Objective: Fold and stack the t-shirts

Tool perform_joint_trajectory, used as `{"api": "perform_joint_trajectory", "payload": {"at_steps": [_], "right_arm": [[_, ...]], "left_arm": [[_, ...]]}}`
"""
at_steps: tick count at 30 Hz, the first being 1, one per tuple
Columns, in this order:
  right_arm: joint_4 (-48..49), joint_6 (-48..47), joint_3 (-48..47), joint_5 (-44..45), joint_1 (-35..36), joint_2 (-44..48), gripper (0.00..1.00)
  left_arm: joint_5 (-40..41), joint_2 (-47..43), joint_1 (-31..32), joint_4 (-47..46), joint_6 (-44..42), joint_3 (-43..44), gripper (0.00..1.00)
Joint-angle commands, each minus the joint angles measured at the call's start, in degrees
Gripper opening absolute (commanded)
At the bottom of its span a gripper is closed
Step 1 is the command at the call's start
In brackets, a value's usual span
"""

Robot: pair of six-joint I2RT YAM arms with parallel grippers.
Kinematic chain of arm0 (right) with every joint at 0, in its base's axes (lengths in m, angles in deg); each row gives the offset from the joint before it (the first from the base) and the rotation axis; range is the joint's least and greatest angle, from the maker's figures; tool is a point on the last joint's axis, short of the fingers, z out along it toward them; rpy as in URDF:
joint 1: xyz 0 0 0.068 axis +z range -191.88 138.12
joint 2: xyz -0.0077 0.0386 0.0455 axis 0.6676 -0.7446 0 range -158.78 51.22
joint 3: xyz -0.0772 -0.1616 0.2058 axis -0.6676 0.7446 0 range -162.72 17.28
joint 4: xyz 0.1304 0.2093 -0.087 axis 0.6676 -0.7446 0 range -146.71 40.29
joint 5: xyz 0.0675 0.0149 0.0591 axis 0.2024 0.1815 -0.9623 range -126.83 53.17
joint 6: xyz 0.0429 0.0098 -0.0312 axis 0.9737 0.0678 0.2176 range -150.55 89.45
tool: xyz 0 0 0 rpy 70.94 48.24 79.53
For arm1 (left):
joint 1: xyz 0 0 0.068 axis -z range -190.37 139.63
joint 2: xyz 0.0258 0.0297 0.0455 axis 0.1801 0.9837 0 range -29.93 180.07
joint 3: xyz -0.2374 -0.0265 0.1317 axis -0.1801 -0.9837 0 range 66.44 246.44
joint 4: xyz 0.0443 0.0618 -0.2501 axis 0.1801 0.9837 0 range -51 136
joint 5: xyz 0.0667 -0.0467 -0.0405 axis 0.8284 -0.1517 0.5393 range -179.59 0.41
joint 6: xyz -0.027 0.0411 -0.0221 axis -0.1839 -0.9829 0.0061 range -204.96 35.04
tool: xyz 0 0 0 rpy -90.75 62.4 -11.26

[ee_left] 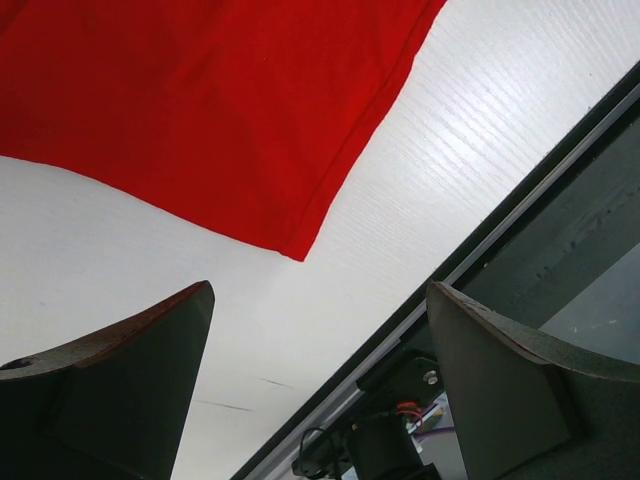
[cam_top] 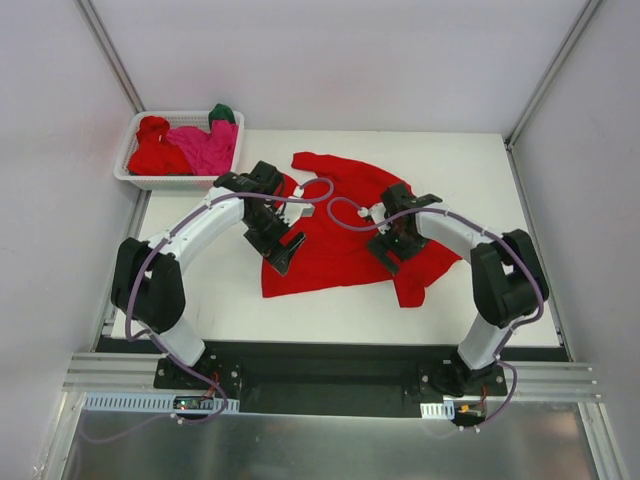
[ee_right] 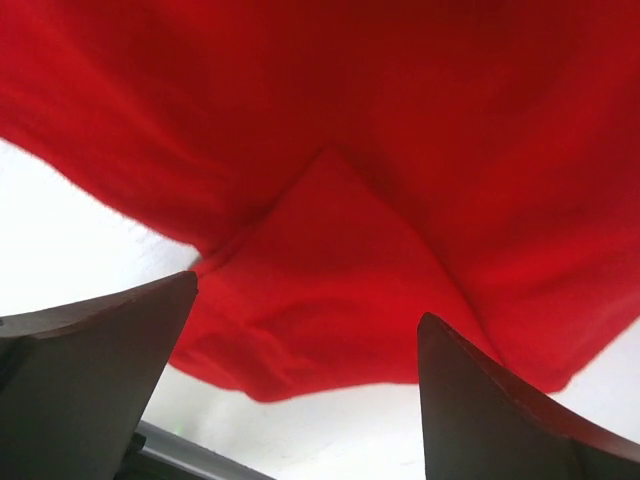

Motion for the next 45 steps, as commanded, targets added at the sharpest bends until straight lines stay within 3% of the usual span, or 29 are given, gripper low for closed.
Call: {"api": "perform_joint_trajectory", "payload": {"at_steps": [1,7,15,18,25,36,40,42,43,45], "right_arm": [[2.56,1.63,-1.61,0.66,1.86,-2.17,0.99],[1.95,1.89,-3.46,1.89,3.01,-3.94,0.95],[1.60,1.72,-2.06,4.09,3.09,-0.60,0.72],[1.60,1.19,-1.53,5.40,3.10,-0.16,0.58],[1.33,0.58,-0.39,5.85,3.10,1.16,0.41],[0.98,0.84,2.07,4.53,4.94,0.28,0.52],[1.25,0.84,2.43,4.79,5.21,0.11,0.41],[1.07,1.10,2.34,4.53,5.29,0.02,0.27],[0.98,1.10,2.34,4.53,5.29,0.02,0.14],[0.98,1.02,2.42,4.97,5.29,0.28,0.04]], "left_arm": [[-0.57,-3.11,0.22,0.94,0.36,-0.43,0.88],[-0.48,-3.46,0.22,0.76,0.27,-1.23,0.88],[-0.74,-3.03,0.31,0.59,0.27,-1.49,0.89],[-1.01,-2.68,0.31,0.59,0.45,-0.97,0.89],[-0.92,-2.59,0.39,0.59,0.53,-0.87,0.89],[-0.65,-2.85,0.48,0.59,0.62,-1.05,0.89],[-0.65,-2.68,0.48,0.59,0.53,-1.05,0.89],[-0.65,-2.76,0.39,0.59,0.62,-1.05,0.89],[-0.57,-2.76,0.48,0.59,0.53,-1.05,0.89],[-0.65,-2.50,0.39,0.50,0.53,-1.23,0.89]]}}
